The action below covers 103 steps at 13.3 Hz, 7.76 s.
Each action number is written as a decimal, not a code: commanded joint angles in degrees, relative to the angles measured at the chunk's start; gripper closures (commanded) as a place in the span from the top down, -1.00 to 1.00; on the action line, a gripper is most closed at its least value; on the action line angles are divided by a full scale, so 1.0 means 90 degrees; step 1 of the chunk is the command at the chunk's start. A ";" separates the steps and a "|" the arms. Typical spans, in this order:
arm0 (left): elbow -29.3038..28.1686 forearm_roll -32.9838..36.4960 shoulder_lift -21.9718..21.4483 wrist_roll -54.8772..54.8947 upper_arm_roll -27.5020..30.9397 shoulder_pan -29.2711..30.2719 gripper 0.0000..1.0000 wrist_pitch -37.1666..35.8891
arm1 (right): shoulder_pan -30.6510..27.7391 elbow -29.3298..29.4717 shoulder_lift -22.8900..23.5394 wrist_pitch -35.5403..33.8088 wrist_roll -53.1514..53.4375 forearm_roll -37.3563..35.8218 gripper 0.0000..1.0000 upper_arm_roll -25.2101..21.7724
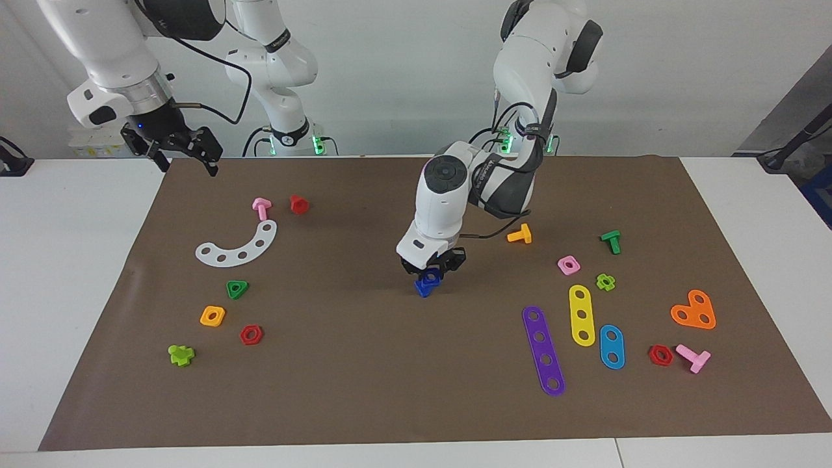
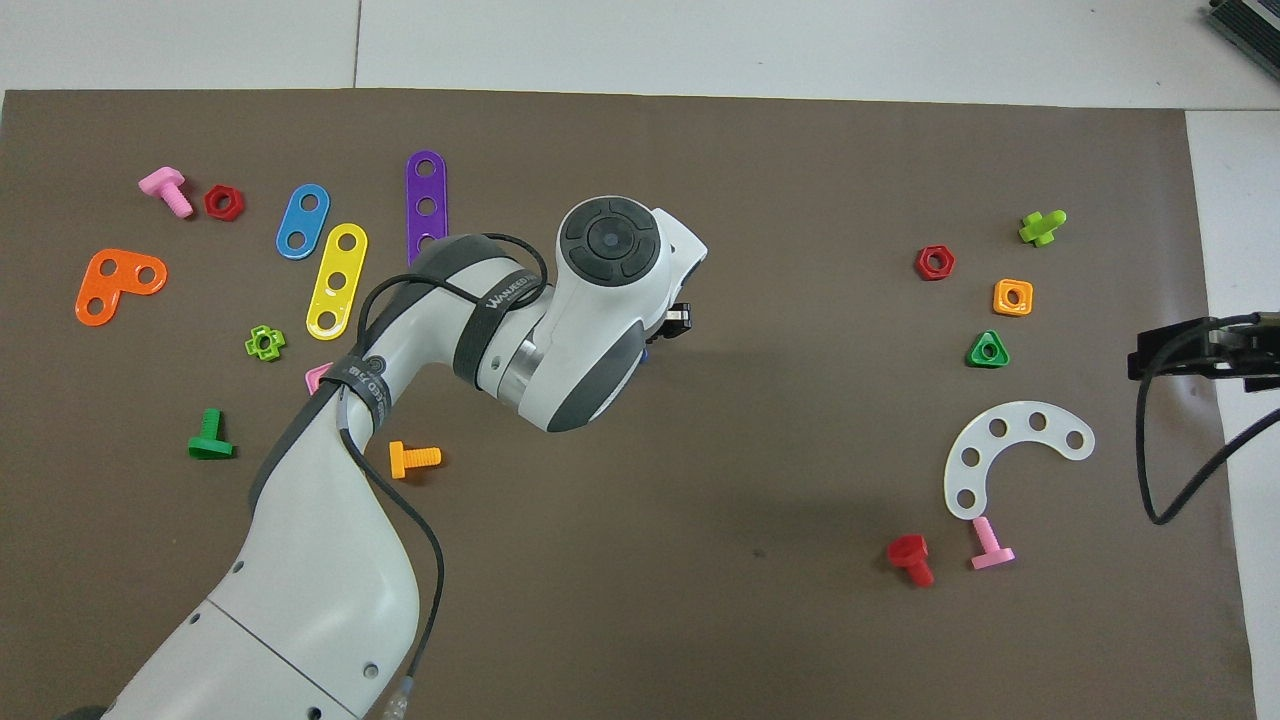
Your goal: Unscrew and place screws in storage area
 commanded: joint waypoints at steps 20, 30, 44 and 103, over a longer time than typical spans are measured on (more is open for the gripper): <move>-0.3712 -0.0383 -0.1870 0.3749 -0.0040 0.2274 -0.24 0.1703 | 0.3224 0.0333 0.2310 0.2855 0.3703 -0.0217 1.00 0.0452; -0.3431 -0.0383 -0.2444 0.3817 -0.0030 0.2722 1.00 0.1345 | 0.3771 0.0928 0.4176 0.4340 0.3830 -0.0217 1.00 0.0472; -0.2397 -0.0373 -0.4038 0.4248 0.0019 0.3661 1.00 -0.1915 | 0.3753 0.0724 0.4304 0.4634 0.3547 -0.0403 -0.14 0.0462; -0.1867 -0.0471 -0.3940 0.4296 0.0019 0.3661 1.00 -0.2281 | -0.0075 0.0615 0.0222 -0.0395 0.0296 -0.0462 1.00 0.0384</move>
